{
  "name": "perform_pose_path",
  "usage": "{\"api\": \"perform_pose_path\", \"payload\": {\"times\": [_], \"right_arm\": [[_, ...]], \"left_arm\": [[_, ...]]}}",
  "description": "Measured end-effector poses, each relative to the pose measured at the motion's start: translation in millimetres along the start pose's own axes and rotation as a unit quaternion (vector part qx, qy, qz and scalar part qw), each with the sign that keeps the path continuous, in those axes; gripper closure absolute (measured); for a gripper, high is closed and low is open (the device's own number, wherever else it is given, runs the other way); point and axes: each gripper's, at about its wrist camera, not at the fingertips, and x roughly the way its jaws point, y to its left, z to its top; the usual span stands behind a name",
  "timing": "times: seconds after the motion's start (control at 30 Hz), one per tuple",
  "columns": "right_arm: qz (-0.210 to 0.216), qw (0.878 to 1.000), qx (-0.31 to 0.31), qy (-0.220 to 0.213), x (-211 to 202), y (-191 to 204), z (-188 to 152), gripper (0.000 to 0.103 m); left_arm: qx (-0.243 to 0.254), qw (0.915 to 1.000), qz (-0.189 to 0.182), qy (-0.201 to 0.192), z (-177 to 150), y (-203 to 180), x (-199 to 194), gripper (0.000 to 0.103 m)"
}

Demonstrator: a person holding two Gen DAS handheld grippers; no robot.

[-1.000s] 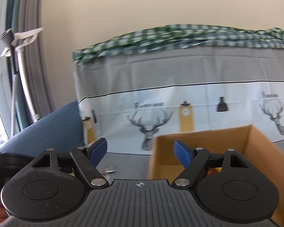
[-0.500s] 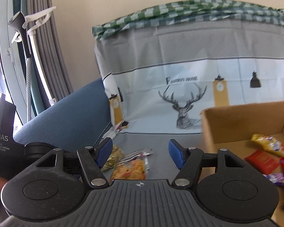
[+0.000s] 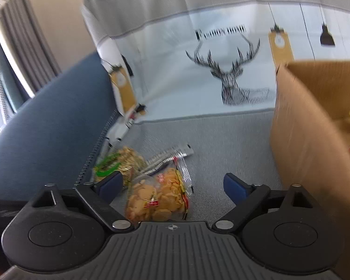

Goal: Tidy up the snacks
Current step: 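Grasp the cracker bag with the right tool while the left tool grasps the small gold bar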

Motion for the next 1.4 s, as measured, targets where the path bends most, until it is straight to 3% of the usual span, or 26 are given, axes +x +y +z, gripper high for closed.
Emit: {"api": "perform_pose_path", "payload": {"times": [0.23,0.27,0.37,0.47,0.9,1.2,1.3,1.4], "right_arm": [[0.011,0.999,-0.004,0.037,27.1,3.4,-3.8,0.009],[0.012,0.999,-0.01,0.039,27.7,5.3,-4.5,0.015],[0.009,0.998,-0.039,0.038,27.8,10.9,-6.9,0.048],[0.008,0.999,-0.038,0.032,23.9,8.1,-6.5,0.06],[-0.014,0.997,-0.07,0.006,-10.9,5.4,8.9,0.066],[-0.004,0.992,-0.11,0.059,-41.6,2.5,13.6,0.066],[0.007,0.991,-0.103,0.085,-56.3,-1.2,7.2,0.066],[0.01,0.988,-0.114,0.103,-71.3,-1.1,-1.6,0.066]], "left_arm": [[0.0,1.0,0.0,0.001,0.5,-1.1,3.1,0.09],[-0.001,1.0,-0.001,0.001,0.5,-1.0,3.2,0.09],[-0.001,1.0,-0.001,0.001,0.5,-0.9,3.4,0.09],[-0.002,1.0,-0.003,0.001,0.2,-0.4,2.9,0.09],[0.005,1.0,0.005,-0.005,-0.7,-2.3,-0.2,0.09],[0.013,0.9998,0.004,-0.011,1.2,-2.3,-0.4,0.09],[0.032,0.9992,0.02,-0.015,0.2,-7.4,0.4,0.09],[0.069,0.9962,0.05,-0.015,-3.2,-19.3,5.5,0.082]]}}
